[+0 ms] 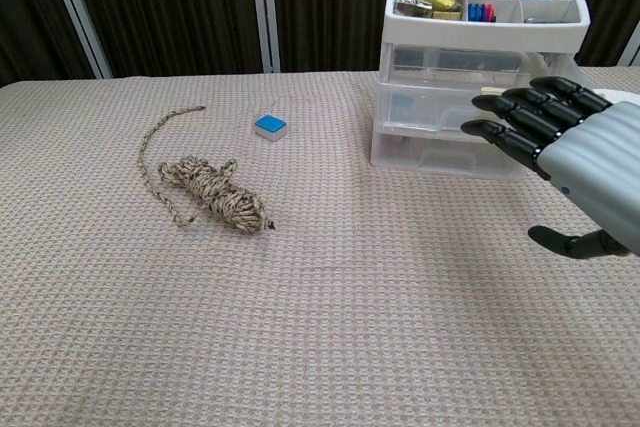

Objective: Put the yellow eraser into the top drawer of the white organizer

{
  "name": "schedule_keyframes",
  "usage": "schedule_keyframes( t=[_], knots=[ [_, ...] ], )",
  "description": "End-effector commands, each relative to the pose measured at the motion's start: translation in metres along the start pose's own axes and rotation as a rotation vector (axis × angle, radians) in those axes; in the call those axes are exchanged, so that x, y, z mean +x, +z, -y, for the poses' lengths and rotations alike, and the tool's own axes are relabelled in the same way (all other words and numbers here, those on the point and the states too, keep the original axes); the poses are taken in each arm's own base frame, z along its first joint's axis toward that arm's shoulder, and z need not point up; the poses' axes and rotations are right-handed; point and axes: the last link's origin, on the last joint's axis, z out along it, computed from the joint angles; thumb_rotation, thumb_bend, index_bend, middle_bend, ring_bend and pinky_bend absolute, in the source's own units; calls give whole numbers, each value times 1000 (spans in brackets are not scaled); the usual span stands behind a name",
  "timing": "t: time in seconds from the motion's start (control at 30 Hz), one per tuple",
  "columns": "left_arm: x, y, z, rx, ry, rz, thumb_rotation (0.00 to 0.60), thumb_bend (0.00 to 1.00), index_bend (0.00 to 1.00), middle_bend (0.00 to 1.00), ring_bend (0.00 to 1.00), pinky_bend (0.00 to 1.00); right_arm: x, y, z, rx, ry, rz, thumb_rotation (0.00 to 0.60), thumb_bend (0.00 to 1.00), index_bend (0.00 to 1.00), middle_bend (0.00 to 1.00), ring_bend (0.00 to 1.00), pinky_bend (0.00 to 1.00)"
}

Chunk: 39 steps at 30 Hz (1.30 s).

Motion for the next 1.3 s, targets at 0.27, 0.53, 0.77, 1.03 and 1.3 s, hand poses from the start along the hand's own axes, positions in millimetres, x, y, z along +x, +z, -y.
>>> schedule_keyframes(
  t=[0.27, 0.53, 0.77, 1.03, 1.3],
  knots=[
    [0, 0, 0, 1, 1, 0, 600, 3, 99, 0, 0, 0, -8, 0, 1, -5, -32, 12, 600, 175, 79, 0, 0, 0],
    [0, 0, 0, 3, -2, 0, 600, 5, 98, 0, 0, 0, -17, 8, 1, -31, -65, 43, 600, 174, 79, 0, 0, 0],
    [0, 0, 0, 3, -3, 1, 600, 4, 99, 0, 0, 0, -20, 17, -1, -60, -68, 50, 600, 172, 79, 0, 0, 0],
    [0, 0, 0, 5, -3, 2, 600, 3, 99, 0, 0, 0, -21, 30, -7, -101, -68, 55, 600, 171, 80, 0, 0, 0],
    [0, 1, 0, 7, -3, 3, 600, 5, 99, 0, 0, 0, -25, 42, -13, -135, -78, 81, 600, 169, 80, 0, 0, 0]
  ],
)
